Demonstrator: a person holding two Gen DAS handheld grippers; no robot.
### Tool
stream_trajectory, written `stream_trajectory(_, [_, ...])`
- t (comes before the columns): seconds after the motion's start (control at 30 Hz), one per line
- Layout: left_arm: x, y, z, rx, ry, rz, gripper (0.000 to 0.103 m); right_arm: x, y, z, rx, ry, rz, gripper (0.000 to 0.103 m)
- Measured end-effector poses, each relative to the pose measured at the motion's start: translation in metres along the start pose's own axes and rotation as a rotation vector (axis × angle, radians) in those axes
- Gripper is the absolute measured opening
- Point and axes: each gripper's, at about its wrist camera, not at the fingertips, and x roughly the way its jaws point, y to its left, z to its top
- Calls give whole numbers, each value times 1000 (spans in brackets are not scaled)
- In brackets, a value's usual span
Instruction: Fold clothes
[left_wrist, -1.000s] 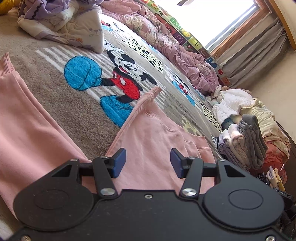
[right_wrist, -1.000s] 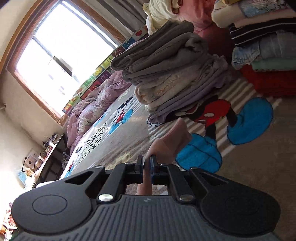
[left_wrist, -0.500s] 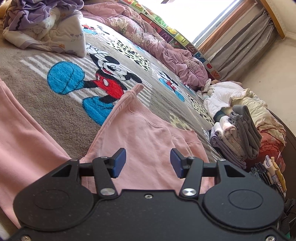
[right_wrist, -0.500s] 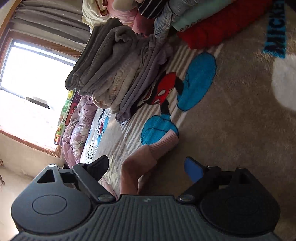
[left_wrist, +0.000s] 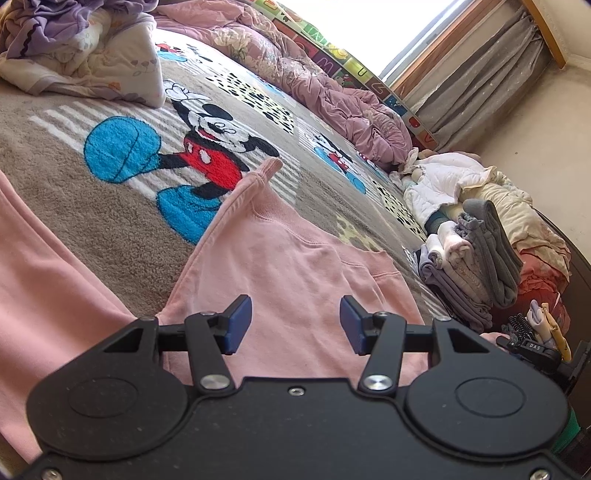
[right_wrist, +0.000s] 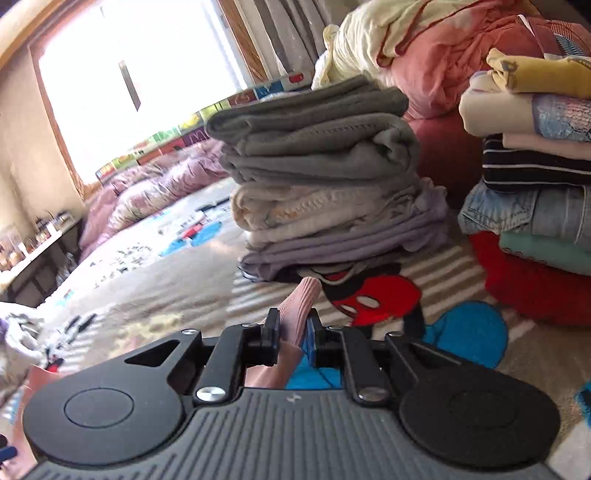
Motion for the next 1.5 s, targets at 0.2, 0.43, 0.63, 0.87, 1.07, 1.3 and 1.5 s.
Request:
stream_trajectory(0.2, [-2,-31,-15,154,26,-80,52,-1,-31,-24,219,67,-59,71])
stream_trajectory(0.43, [-8,-97,-46,453,83,-292,52,-22,-25,-83,452,175,74,62])
stream_trajectory(0.63, [-2,-157,-121,872,161,-305,52,-33,24,-115,399,267,127,62])
stream_trajectory(0.87, [13,-181,-184,1216,189,-222,49,-35,39,-124,290,275,143,6])
stream_trajectory(1.07, [23,-177,-198,1312,225,-201,38,-54,18,-121,310,265,93,6])
stream_trajectory(1.3, [23,-182,-181,1234,159,-205,33,-74,69,-108,9,214,247,10])
stream_trajectory(1.5, [25,-176,-194,1267,233,-226,33,-48,108,-124,-284,414,188,12])
